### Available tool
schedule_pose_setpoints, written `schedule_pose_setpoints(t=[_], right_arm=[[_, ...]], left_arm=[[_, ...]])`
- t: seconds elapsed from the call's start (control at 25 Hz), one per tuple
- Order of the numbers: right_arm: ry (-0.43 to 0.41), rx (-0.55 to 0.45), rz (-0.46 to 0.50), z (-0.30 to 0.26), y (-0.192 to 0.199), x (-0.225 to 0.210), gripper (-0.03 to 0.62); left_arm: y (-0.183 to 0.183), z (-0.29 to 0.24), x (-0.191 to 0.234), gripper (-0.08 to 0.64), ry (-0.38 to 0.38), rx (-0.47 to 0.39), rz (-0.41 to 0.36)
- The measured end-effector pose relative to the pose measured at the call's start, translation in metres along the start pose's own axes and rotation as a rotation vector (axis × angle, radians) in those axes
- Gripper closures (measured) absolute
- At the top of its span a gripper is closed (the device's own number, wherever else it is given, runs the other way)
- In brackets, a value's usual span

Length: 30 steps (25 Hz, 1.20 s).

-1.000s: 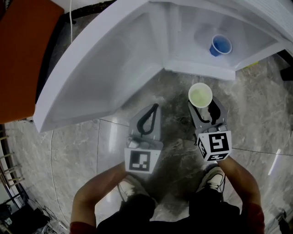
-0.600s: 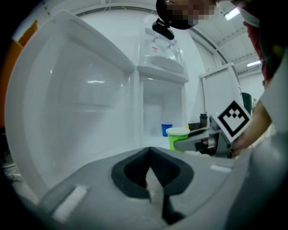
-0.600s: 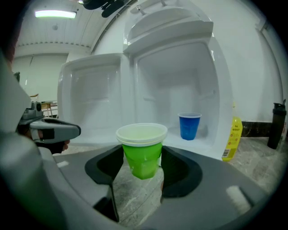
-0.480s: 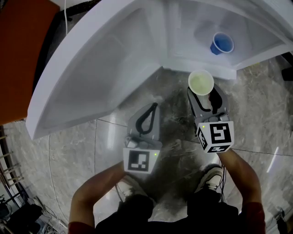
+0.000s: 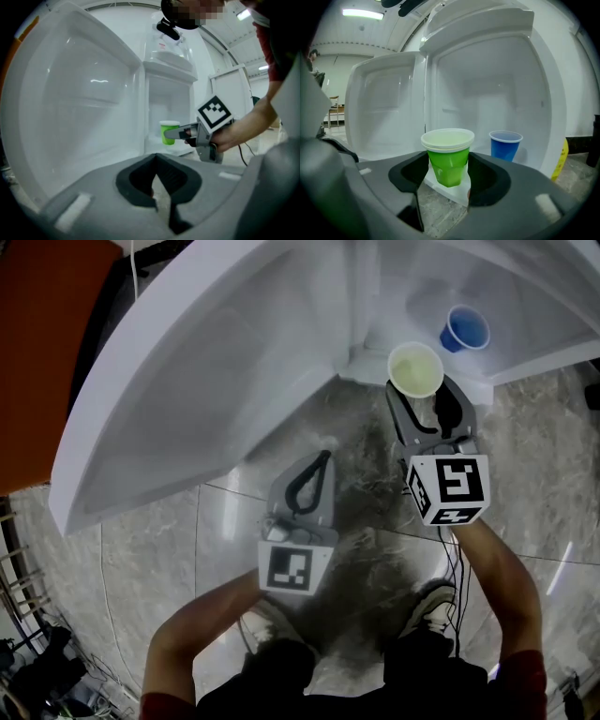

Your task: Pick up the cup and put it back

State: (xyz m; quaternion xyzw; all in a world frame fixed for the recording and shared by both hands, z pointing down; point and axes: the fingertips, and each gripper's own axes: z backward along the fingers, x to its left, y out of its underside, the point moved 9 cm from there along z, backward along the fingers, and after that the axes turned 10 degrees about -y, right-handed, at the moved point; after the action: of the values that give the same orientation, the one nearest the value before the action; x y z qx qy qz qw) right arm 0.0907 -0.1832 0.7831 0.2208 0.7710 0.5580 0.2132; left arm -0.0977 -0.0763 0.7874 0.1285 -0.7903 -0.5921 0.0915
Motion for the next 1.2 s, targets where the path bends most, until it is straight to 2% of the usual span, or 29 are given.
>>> schedule_pose_setpoints(t=[0.28, 0.48, 1.2], right_arm=[[0.009, -0.021, 0.013, -0.025, -0.015, -0.016, 0.33], [0.033, -0.014, -0.036, -0.041, -0.017, -0.025, 0.33], [0.086, 0.009, -0.096, -0.075, -0.016, -0.048, 0.328]], left_arm=[[0.007, -0.005, -0.001, 0.56, 0.011, 0.014, -0.005], [0.006, -0.007, -0.002, 0.56, 0.016, 0.013, -0.006], [0.01, -0.009, -0.001, 0.558, 0.009, 0.033, -0.001]])
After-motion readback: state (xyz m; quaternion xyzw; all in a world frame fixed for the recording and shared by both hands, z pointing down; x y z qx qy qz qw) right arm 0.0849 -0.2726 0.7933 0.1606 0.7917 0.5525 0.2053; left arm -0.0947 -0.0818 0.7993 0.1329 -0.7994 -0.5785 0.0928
